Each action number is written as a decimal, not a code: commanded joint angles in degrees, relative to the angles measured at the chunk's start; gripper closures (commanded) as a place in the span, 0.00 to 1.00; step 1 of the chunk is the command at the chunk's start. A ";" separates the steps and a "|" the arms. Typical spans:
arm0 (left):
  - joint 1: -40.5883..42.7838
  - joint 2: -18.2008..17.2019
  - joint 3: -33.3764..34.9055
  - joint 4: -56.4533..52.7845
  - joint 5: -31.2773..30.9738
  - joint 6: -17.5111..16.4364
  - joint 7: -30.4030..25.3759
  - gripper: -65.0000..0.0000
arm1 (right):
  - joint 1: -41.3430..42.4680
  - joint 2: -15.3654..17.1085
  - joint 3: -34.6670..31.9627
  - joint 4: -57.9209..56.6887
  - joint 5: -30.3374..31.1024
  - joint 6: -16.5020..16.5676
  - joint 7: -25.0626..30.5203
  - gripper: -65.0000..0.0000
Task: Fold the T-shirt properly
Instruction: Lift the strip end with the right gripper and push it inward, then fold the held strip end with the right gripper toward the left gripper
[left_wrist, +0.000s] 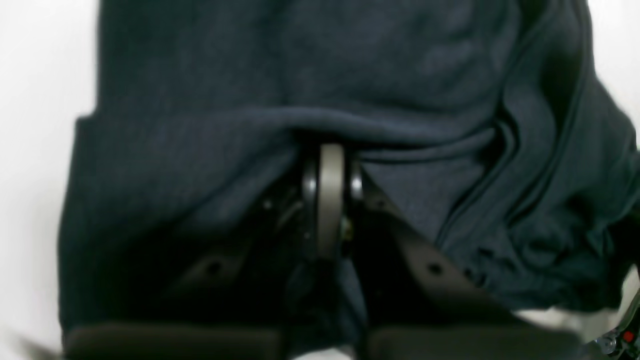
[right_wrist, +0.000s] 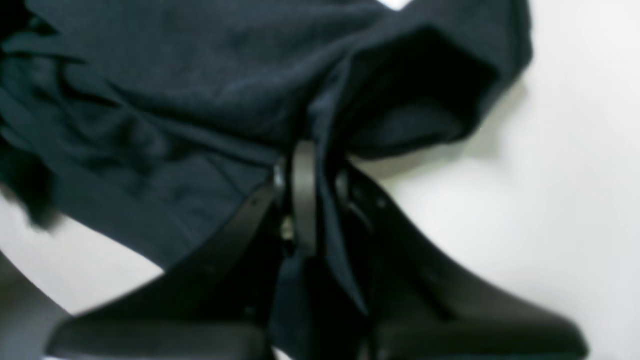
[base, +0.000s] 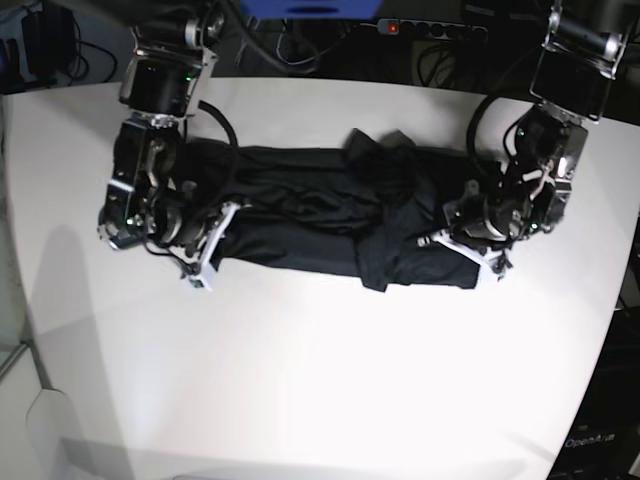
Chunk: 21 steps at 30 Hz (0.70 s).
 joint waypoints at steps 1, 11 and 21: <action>1.54 -0.24 0.87 -1.60 2.69 2.47 3.01 1.00 | 1.33 -0.48 -1.11 3.29 0.34 -0.05 -0.48 1.00; 1.54 0.81 1.05 -1.24 2.69 2.47 3.01 1.00 | 1.33 -3.47 -7.71 12.61 0.34 -0.05 -4.88 1.00; 1.54 0.81 1.05 -1.24 2.69 2.47 3.01 1.00 | 1.86 -4.07 -8.23 12.78 0.52 -0.05 -6.46 1.00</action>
